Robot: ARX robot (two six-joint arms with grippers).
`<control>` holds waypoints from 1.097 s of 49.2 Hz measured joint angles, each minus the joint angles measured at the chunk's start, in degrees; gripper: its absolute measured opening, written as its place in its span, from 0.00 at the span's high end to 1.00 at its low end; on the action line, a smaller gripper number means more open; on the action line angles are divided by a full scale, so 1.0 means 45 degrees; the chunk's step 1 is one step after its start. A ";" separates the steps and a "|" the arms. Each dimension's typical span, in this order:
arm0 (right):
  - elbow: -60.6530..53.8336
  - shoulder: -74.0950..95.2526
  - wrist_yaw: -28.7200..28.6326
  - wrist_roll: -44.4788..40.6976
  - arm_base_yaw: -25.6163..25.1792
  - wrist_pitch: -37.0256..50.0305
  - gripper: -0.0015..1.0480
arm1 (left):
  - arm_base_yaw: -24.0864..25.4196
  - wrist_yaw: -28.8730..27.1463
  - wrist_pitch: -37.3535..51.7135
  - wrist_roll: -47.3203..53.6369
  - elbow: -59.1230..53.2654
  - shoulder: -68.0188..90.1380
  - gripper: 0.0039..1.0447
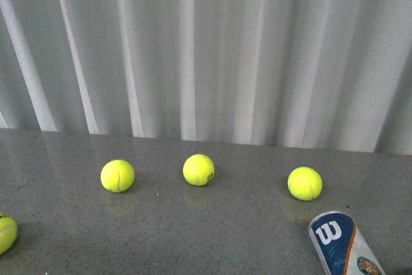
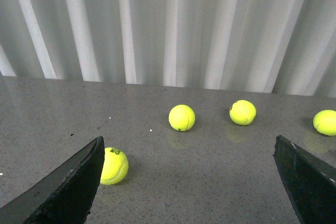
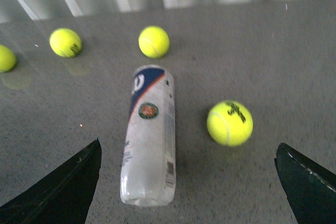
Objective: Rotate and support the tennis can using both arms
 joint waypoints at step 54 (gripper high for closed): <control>0.9083 2.1420 -0.0126 0.1549 0.2895 0.2443 0.07 | 0.0000 0.0000 -0.0010 0.0000 0.0000 0.0000 0.06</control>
